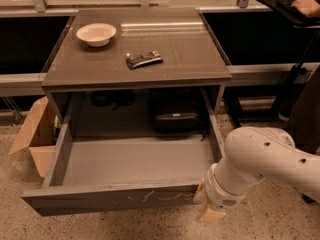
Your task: Close top drawer
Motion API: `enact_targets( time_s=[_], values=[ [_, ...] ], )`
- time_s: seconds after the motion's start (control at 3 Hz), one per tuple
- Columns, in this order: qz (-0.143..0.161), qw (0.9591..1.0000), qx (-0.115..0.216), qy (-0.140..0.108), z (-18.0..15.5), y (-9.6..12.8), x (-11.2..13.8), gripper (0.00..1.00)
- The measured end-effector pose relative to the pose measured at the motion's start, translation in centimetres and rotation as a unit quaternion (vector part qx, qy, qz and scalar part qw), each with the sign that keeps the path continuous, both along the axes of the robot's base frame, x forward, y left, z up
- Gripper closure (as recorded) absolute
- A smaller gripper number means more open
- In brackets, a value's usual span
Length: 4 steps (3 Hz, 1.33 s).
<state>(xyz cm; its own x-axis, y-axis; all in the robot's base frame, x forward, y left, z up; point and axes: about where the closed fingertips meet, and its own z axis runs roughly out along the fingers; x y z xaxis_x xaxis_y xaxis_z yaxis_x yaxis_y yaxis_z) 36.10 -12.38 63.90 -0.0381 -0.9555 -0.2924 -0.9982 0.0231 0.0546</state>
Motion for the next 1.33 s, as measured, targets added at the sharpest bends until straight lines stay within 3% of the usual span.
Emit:
enact_targets(
  time_s=[0.33,0.67,1.33],
  values=[
    [0.002,1.0000,0.004,-0.005,-0.2,-0.3,0.3,0.00],
    [0.003,0.9999,0.010,-0.011,-0.5,-0.8,0.9,0.00],
    [0.015,0.9990,0.031,-0.027,-1.1,-1.8,4.3,0.00]
  ],
)
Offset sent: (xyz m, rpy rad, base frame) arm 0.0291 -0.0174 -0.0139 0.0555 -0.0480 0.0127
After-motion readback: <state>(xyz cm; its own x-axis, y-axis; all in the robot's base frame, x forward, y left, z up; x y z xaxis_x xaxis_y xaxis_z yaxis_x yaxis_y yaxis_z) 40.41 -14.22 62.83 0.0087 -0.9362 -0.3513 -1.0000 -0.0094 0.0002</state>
